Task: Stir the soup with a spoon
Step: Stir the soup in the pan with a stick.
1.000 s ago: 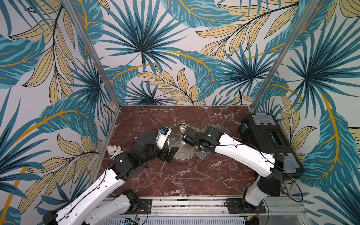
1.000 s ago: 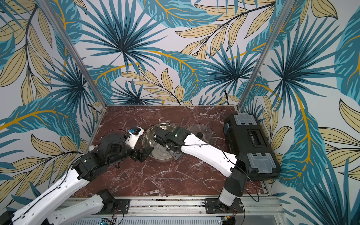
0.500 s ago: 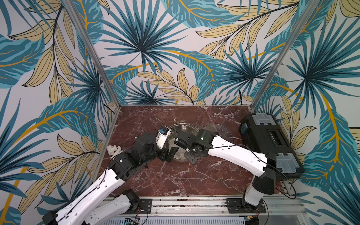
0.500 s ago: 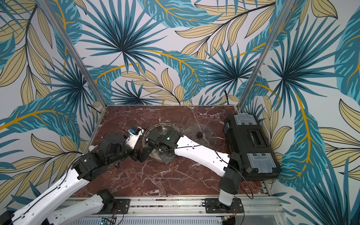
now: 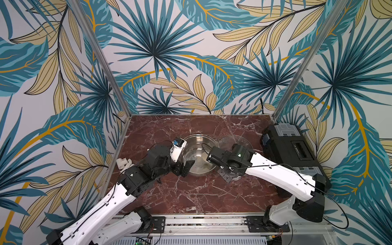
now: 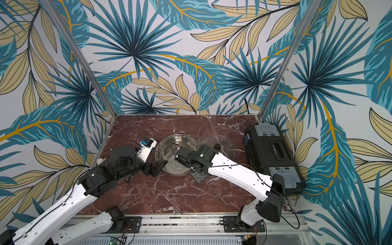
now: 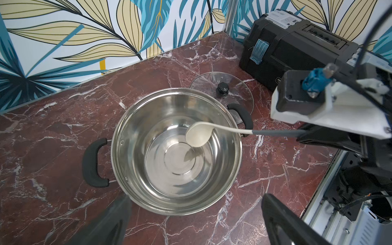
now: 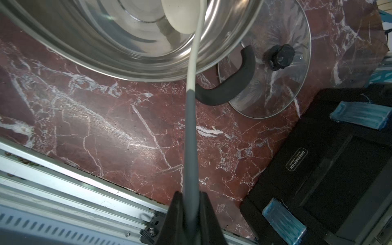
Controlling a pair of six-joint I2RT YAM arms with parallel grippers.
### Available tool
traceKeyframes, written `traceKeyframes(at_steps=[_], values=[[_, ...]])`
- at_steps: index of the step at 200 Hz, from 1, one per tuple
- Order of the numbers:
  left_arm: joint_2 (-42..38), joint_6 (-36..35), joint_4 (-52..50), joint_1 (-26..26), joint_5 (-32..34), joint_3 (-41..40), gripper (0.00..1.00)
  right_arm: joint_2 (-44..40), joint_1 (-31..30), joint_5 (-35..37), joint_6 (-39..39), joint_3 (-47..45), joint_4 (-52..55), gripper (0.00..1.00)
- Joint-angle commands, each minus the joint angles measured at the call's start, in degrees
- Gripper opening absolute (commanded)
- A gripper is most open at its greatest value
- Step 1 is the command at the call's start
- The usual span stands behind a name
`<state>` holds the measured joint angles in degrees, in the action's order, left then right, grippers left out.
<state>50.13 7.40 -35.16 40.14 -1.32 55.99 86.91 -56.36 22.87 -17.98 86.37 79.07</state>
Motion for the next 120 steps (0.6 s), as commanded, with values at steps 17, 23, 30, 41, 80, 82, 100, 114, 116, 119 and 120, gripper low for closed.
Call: traceKeyframes(at_steps=[17,23,30,41,80,82,100,114,116,119,120], values=[[-1.4,0.3,0.3,-0.2,-0.4,-1.2,1.0,3.2,2.3,2.4,1.3,2.1,-1.5,0.0],[-1.4,0.2,0.1,-0.2,-0.4,-1.1,1.0,4.0,2.5,2.4,1.6,3.0,-1.9,0.0],[-1.5,0.1,0.1,-0.2,-0.4,-1.2,1.0,4.8,2.6,2.4,1.8,3.9,-2.3,0.0],[-1.5,0.1,0.0,-0.3,-0.3,-1.3,1.0,6.2,2.6,2.2,2.1,5.5,-2.9,0.0],[-2.0,0.1,-0.2,-0.2,-0.2,-1.3,1.0,12.8,2.6,-0.7,2.9,13.2,-3.6,0.0],[-2.0,0.1,-0.2,-0.2,-0.1,-1.3,1.0,13.1,2.5,-1.1,2.9,13.7,-3.5,0.0],[-2.1,0.1,-0.3,-0.2,-0.3,-1.2,1.0,16.2,1.7,-3.2,2.9,17.2,-3.0,0.0],[-2.3,0.2,-0.4,-0.2,-0.6,-1.2,1.0,17.1,0.5,-4.0,2.9,18.3,-3.0,0.0],[-2.3,0.2,-0.4,-0.2,-0.7,-1.3,1.0,17.2,0.3,-4.2,2.9,18.4,-3.0,0.0],[-2.3,0.2,-0.4,-0.2,-0.7,-1.3,1.0,17.3,0.0,-4.5,2.9,18.5,-3.1,0.0],[-2.3,0.2,-0.4,-0.2,-0.6,-1.4,1.0,17.3,0.0,-4.5,2.9,18.5,-3.1,0.0]])
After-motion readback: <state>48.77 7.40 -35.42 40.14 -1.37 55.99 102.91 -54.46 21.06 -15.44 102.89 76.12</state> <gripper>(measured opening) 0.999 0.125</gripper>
